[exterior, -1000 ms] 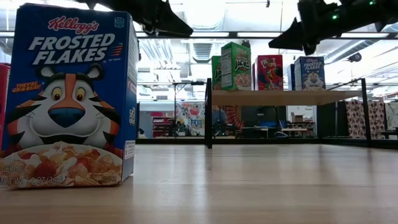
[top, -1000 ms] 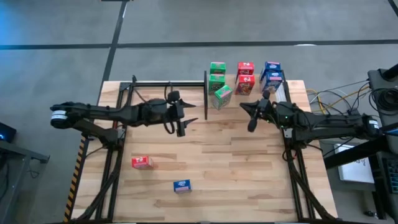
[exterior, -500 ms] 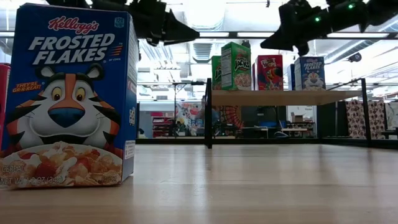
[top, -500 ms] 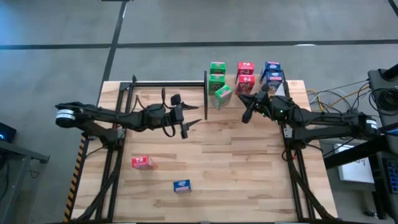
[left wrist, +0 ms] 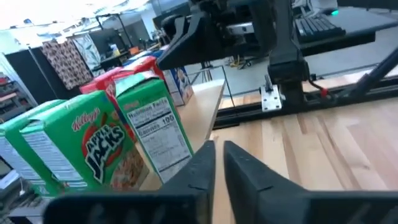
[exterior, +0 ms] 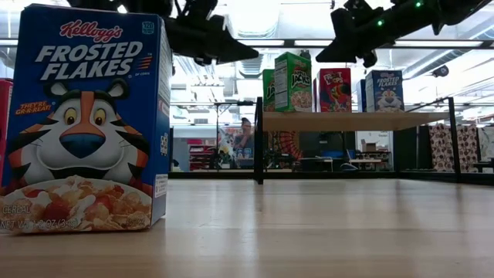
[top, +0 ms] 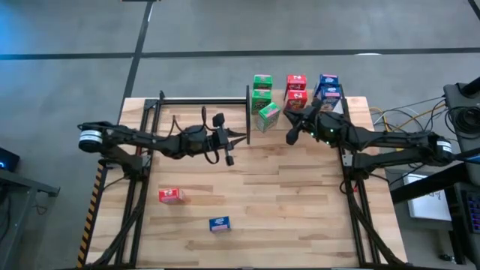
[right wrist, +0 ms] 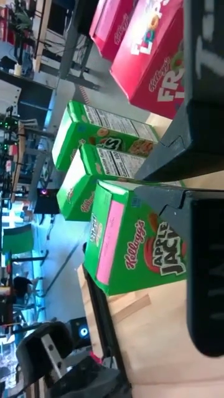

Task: Stack cereal on shelf
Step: Put the top green cereal box on the shelf aligned with other green cereal boxes

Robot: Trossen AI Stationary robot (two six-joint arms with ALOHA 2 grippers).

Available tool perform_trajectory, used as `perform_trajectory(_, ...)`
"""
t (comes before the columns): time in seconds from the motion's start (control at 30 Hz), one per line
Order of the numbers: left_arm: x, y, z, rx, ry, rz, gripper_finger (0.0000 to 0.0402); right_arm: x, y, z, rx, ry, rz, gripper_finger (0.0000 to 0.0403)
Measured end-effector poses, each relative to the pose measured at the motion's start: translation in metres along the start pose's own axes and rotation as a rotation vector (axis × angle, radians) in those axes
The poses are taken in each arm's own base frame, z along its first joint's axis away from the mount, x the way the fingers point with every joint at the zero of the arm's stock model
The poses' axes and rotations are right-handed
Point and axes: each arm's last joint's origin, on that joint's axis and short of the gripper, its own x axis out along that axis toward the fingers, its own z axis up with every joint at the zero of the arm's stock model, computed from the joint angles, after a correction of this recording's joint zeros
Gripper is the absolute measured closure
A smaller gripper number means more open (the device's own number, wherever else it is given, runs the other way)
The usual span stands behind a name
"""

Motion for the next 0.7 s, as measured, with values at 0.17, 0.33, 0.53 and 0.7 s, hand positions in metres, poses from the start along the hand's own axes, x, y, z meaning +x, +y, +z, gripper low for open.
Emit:
perform_trajectory(0.17, 0.008, 0.002, -0.001, -0.016, -0.054, 0.017, 0.0390, 0.004, -0.003, -0.002, 0.003, 0.013, -0.021, 0.0390)
perform_trajectory(0.33, 0.014, 0.004, -0.007, -0.021, -0.076, 0.040, 0.0395, 0.008, -0.006, -0.004, 0.005, 0.018, -0.061, 0.0390)
perform_trajectory(0.53, 0.021, 0.005, -0.016, -0.029, -0.101, 0.063, 0.0401, 0.014, -0.007, -0.008, -0.007, 0.042, -0.071, 0.0390)
perform_trajectory(0.7, 0.026, 0.009, -0.024, -0.038, -0.111, 0.086, 0.0401, 0.019, -0.005, -0.012, -0.020, 0.061, -0.073, 0.0390)
